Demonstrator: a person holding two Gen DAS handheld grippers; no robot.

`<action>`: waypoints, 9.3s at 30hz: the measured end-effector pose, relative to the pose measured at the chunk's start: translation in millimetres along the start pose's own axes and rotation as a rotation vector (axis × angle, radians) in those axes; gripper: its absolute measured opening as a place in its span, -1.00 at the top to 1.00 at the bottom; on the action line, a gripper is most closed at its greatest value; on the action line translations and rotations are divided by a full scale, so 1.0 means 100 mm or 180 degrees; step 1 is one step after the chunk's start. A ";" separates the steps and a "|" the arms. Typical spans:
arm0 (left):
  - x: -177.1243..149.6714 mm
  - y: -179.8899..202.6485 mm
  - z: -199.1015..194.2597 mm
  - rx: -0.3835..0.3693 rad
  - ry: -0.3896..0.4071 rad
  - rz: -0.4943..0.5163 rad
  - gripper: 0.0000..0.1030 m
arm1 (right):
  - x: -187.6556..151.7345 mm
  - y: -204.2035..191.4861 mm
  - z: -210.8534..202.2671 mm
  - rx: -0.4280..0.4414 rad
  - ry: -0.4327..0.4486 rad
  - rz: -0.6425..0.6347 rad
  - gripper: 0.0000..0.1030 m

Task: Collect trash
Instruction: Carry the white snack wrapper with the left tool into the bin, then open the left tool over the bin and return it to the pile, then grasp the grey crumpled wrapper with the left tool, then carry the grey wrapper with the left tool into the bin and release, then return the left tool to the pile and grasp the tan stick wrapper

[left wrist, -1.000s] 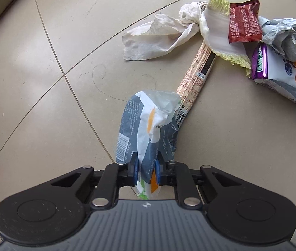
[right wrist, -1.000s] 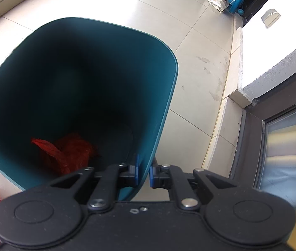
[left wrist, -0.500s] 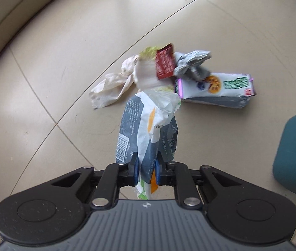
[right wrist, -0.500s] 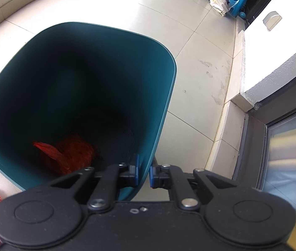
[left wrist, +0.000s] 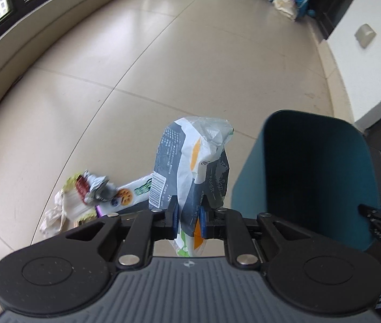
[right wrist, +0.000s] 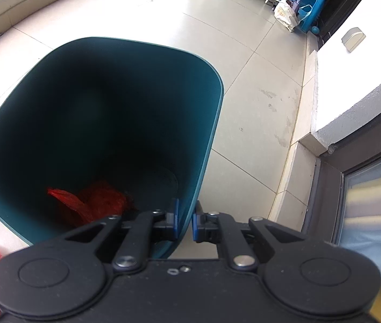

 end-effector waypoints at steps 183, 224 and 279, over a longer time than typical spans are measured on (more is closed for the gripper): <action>0.16 0.72 -0.35 -0.0258 0.0215 0.0618 0.82 | 0.06 -0.04 0.01 -0.0032 0.0065 0.0008 0.86; -0.09 1.61 2.10 0.0103 -0.1229 0.0909 0.80 | 0.01 -0.25 -0.08 -0.0091 0.0187 -0.0126 0.83; -0.47 -1.12 0.66 0.0639 -0.0136 -0.0390 -0.29 | 0.10 -0.01 0.11 -0.0013 0.0002 0.0079 0.86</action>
Point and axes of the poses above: each gripper's, at about its wrist camera, not at the fingertips, and z roughly the way its jaws point, y to its right, x to its top, the point moved 3 cm from there along z, roughly the way its jaws point, and after that the axes turned 2 degrees about -y, right-handed, at the moved point
